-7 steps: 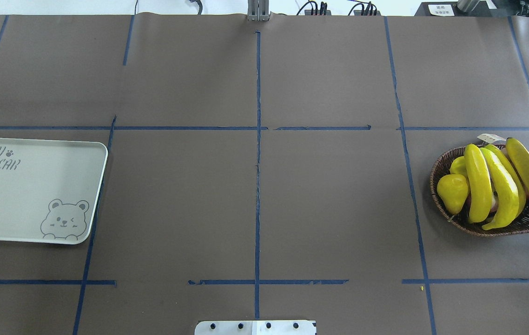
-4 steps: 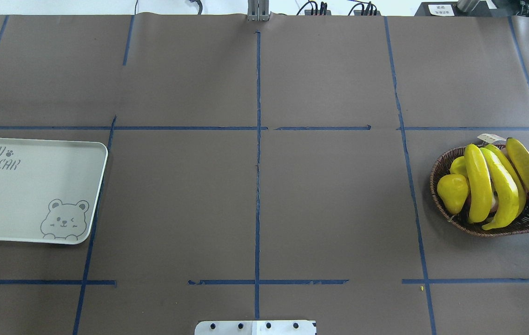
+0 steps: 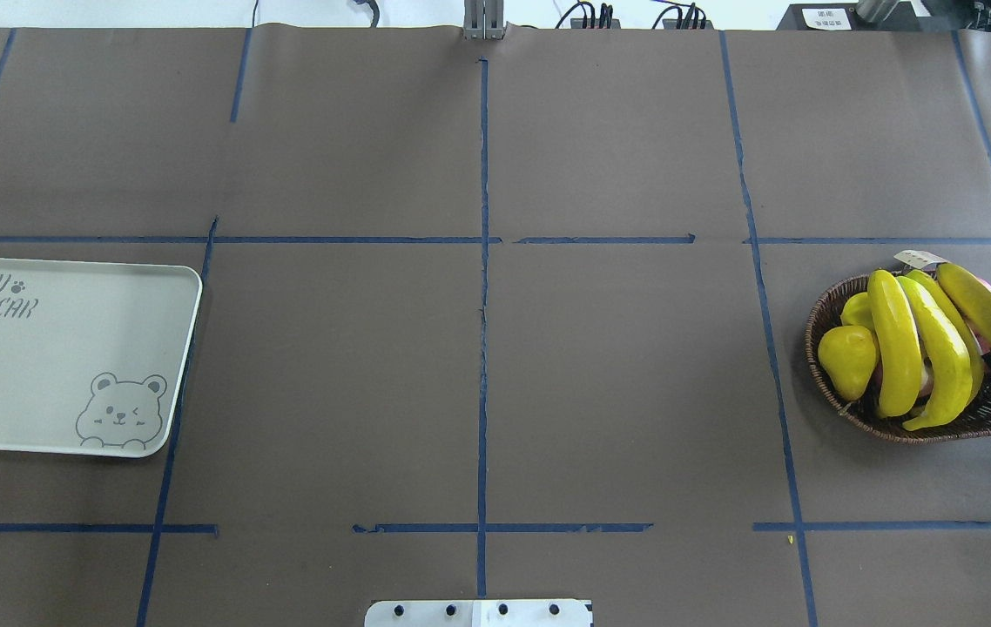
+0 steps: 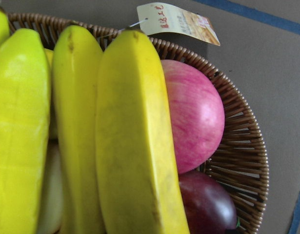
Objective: Transfer all bananas from basket to plate
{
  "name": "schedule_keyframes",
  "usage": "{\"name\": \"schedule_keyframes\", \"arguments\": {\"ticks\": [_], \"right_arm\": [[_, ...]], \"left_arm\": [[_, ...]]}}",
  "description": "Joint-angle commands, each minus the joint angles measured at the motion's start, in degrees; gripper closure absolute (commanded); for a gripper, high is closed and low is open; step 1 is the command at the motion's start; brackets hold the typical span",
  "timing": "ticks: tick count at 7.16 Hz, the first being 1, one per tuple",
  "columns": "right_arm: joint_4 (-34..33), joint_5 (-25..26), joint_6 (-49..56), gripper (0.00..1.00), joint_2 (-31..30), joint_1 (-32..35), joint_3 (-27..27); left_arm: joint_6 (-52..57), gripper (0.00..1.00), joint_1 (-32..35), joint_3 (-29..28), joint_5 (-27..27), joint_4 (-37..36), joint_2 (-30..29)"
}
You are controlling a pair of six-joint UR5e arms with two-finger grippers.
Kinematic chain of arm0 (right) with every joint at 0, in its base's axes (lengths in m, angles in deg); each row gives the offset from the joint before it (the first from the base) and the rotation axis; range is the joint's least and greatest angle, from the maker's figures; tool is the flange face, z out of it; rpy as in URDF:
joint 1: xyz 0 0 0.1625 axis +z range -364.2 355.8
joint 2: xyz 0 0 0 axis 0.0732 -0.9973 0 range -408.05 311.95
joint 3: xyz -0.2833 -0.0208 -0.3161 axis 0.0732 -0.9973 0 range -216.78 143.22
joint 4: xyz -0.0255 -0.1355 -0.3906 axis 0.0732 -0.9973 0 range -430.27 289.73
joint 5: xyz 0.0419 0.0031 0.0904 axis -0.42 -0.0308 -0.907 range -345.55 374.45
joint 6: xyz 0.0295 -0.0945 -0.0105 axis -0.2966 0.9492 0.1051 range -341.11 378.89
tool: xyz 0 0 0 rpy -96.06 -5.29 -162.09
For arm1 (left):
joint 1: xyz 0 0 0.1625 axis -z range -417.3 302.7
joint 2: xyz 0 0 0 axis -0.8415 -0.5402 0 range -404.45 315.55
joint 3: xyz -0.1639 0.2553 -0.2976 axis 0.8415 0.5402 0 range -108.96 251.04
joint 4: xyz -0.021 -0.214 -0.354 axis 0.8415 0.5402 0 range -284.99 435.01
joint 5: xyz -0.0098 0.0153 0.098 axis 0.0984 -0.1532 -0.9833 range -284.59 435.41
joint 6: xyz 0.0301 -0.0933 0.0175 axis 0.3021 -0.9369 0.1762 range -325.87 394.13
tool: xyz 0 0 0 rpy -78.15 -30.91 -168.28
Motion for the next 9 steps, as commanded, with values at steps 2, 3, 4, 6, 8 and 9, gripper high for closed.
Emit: {"name": "schedule_keyframes", "arguments": {"ticks": [2, 3, 4, 6, 8, 9], "right_arm": [[0.0, 0.0, 0.3, 1.00, -0.2, 0.5, 1.5], [-0.3, -0.8, 0.8, 1.00, -0.5, 3.1, 2.3], [-0.7, -1.1, 2.2, 1.00, -1.1, 7.0, 3.9], [-6.5, -4.4, 16.2, 1.00, -0.6, 19.9, 6.6], [-12.5, -8.6, 17.9, 1.00, 4.7, 23.3, 8.1], [-17.9, -11.4, 14.5, 1.00, 11.6, 22.9, 8.1]], "left_arm": [[-0.1, 0.00, 0.0, 0.2, 0.3, -0.1, -0.1], [-0.5, 0.00, 0.0, 0.7, 0.3, -0.1, -0.1], [-1.2, 0.00, 0.0, 1.5, 0.3, -0.1, 0.0], [-1.5, 0.00, 0.0, 2.3, 0.3, -0.2, -0.1], [-3.9, 0.00, 0.0, 3.6, 0.7, -0.1, -0.1], [-4.8, 0.00, 0.0, 4.2, 0.9, -0.1, -0.3]]}}
